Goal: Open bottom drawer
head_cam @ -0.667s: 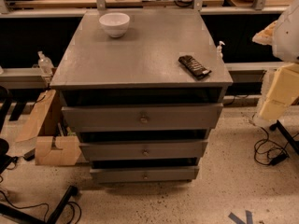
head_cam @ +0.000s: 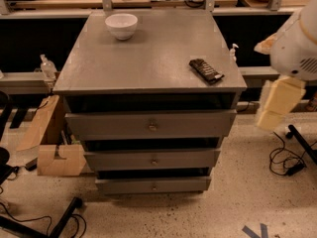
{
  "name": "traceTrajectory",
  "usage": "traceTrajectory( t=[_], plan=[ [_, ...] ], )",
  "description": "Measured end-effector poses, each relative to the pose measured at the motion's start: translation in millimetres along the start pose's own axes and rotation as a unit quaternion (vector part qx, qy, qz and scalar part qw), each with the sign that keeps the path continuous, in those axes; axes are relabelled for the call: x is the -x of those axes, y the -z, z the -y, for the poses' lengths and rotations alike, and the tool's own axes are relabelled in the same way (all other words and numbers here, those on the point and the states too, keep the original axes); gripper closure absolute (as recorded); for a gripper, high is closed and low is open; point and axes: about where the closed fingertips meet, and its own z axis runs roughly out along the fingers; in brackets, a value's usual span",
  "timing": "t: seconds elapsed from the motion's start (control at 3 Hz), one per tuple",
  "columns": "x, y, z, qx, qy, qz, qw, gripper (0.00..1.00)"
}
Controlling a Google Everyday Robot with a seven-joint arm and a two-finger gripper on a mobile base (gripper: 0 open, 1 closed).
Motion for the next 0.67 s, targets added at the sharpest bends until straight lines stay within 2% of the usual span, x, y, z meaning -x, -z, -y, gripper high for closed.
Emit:
traceTrajectory(
  t=[0.33,0.67],
  plan=[
    [12.4,-73.1,5.4,-0.009,0.040,0.052,0.9978,0.00],
    [11.4,-114.8,6.6,-0.032,0.070,0.100,0.9920,0.00]
  ],
)
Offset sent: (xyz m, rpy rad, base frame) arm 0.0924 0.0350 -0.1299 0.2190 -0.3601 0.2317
